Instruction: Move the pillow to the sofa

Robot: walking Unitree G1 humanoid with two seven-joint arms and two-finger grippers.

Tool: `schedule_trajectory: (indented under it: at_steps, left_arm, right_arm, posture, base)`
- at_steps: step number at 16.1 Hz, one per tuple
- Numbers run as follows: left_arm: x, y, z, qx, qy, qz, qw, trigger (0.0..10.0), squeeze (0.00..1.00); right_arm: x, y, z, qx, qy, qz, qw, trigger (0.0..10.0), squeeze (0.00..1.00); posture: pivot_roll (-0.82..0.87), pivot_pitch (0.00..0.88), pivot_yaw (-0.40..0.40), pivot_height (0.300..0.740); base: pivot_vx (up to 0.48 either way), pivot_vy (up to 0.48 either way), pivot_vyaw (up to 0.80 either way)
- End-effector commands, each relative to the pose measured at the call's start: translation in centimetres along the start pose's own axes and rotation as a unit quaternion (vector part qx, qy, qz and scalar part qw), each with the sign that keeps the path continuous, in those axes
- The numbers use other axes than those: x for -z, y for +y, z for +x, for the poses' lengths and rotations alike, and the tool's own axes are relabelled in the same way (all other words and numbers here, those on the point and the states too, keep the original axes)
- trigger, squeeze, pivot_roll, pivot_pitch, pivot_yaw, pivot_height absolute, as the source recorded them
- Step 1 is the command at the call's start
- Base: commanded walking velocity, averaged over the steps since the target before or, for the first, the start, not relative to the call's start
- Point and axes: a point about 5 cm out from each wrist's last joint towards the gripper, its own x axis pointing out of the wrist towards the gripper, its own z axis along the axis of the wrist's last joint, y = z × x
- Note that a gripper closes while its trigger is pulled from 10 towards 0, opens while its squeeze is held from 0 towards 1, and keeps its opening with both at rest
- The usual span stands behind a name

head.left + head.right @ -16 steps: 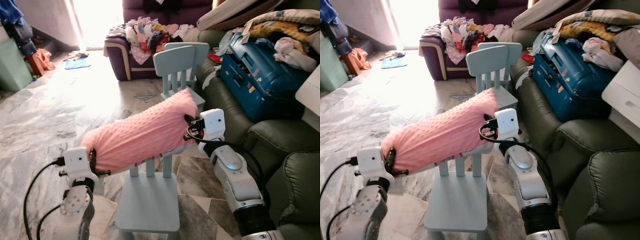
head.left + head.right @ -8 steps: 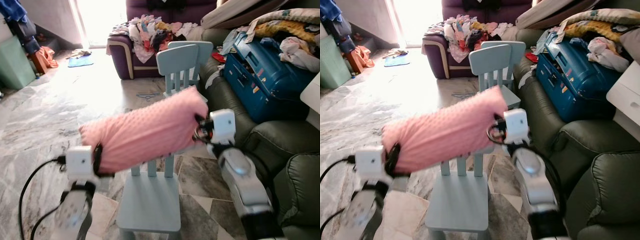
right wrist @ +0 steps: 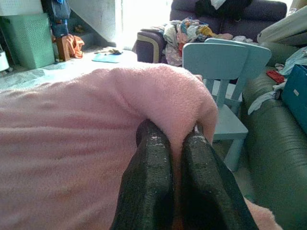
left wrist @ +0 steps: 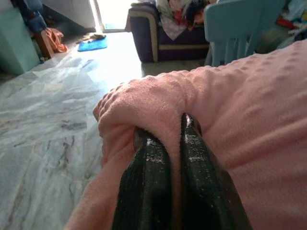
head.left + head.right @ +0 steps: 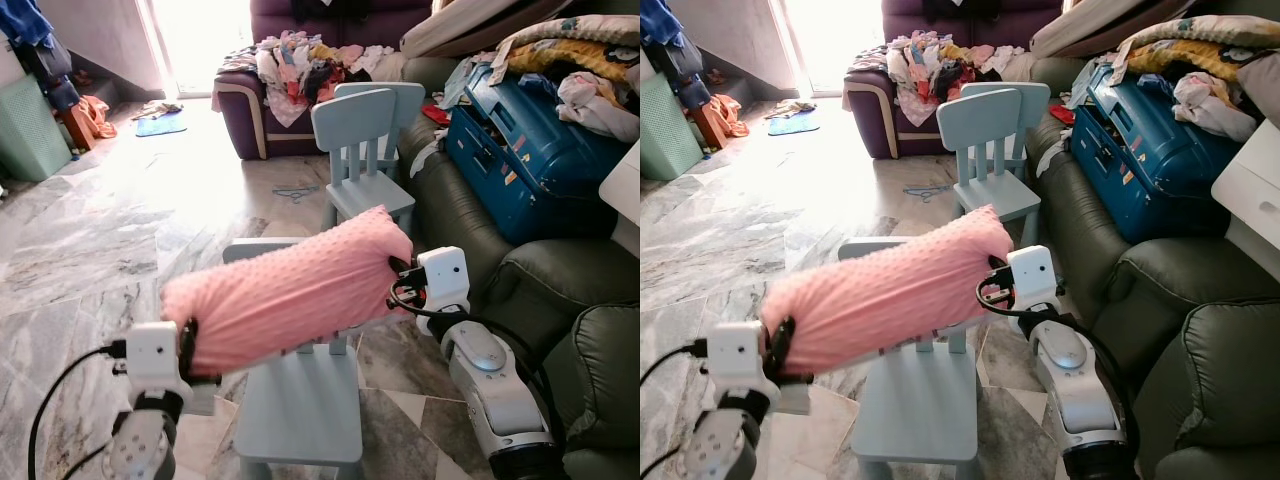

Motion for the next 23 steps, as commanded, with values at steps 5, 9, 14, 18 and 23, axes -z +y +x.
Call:
schedule_trajectory:
  at_steps: [5, 9, 14, 18, 23]
  left_arm:
    - [-0.4, 0.7, 0.1, -0.021, -0.009, -0.027, 0.999, 10.0, 0.00]
    - [-0.2, 0.6, -0.1, -0.018, -0.001, -0.041, 0.999, 10.0, 0.00]
    - [-0.1, 0.3, -0.3, -0.011, 0.004, -0.045, 0.999, 10.0, 0.00]
    - [-0.1, 0.2, -0.4, -0.012, 0.003, -0.036, 0.999, 10.0, 0.00]
    - [0.0, 0.2, -0.6, -0.013, 0.010, -0.031, 0.999, 10.0, 0.00]
  right_arm:
    - [-1.2, -0.1, 0.2, -0.003, -0.019, 0.007, 1.000, 10.0, 0.00]
    - [-1.2, 0.0, 0.1, -0.006, -0.018, 0.011, 1.000, 10.0, 0.00]
    - [-1.3, 0.1, -0.1, -0.011, -0.018, 0.004, 1.000, 10.0, 0.00]
    - [-1.2, 0.3, -0.2, -0.014, -0.018, 0.005, 1.000, 10.0, 0.00]
    - [-1.2, 0.4, -0.3, -0.016, -0.014, 0.007, 1.000, 10.0, 0.00]
  posture:
    - [-0.15, 0.000, 0.057, 0.740]
    - [-0.16, 0.000, 0.059, 0.740]
    - [-0.16, 0.000, 0.058, 0.740]
    - [-0.16, 0.000, 0.058, 0.740]
    - [-0.16, 0.000, 0.062, 0.740]
  base:
    - [0.000, 0.000, -0.39]
    - [0.000, 0.000, -0.66]
    - [0.000, 0.000, -0.40]
    - [0.000, 0.000, 0.00]
    - [0.000, 0.000, 0.00]
